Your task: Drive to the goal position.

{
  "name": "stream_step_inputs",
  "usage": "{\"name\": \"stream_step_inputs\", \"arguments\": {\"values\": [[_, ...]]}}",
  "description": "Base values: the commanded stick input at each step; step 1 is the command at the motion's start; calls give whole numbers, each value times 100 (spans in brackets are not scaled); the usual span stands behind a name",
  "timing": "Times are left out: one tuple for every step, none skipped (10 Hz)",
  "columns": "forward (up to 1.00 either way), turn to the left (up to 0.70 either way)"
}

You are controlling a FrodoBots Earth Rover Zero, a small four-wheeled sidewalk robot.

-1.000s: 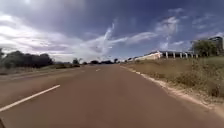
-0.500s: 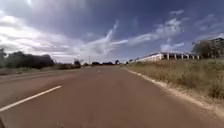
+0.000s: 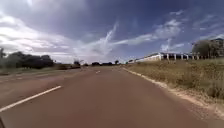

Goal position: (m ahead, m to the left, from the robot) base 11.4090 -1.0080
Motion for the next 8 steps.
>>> {"name": "stream_step_inputs", "arguments": {"values": [[100, 0], [100, 0], [100, 0], [100, 0], [100, 0], [100, 0], [100, 0], [100, 0]]}}
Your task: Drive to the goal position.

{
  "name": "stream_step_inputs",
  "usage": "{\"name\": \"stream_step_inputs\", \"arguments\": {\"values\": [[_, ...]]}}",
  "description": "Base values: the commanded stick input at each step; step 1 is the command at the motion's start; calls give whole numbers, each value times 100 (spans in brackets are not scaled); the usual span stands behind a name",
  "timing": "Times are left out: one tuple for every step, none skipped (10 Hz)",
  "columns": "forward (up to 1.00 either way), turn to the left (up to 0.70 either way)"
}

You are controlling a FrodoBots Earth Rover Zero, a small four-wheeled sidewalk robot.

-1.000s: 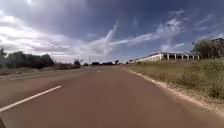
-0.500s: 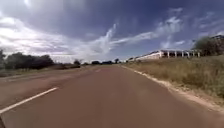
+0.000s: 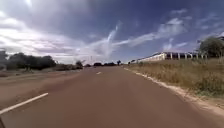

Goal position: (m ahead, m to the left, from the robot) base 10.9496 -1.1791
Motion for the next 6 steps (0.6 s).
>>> {"name": "stream_step_inputs", "arguments": {"values": [[100, 0], [100, 0], [100, 0], [100, 0], [100, 0], [100, 0]]}}
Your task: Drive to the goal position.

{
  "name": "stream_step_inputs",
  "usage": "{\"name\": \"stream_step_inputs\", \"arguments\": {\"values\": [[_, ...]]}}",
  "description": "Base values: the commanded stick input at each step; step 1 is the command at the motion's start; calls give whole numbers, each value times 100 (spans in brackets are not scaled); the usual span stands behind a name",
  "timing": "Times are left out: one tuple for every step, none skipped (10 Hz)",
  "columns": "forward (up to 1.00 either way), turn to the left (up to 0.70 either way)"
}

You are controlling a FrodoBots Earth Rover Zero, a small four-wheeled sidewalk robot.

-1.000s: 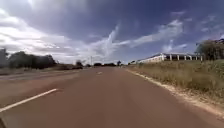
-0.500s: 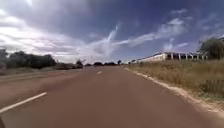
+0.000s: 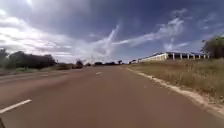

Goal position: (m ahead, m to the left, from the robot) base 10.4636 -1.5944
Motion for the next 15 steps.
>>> {"name": "stream_step_inputs", "arguments": {"values": [[100, 0], [100, 0], [100, 0], [100, 0], [100, 0], [100, 0], [100, 0], [100, 0], [100, 0], [100, 0], [100, 0], [100, 0], [100, 0], [100, 0], [100, 0]]}}
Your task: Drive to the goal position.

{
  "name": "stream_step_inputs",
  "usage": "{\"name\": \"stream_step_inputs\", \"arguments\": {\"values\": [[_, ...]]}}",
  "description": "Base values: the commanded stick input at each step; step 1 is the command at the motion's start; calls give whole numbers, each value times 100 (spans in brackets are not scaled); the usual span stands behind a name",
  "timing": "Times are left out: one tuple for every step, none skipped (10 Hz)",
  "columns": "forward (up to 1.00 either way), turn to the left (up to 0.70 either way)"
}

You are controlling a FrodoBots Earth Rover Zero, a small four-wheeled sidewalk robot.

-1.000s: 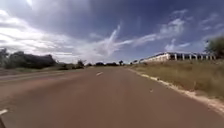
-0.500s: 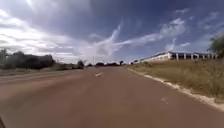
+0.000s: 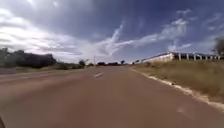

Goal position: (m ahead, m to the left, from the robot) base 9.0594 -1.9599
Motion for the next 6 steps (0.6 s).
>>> {"name": "stream_step_inputs", "arguments": {"values": [[100, 0], [100, 0], [100, 0], [100, 0], [100, 0], [100, 0]]}}
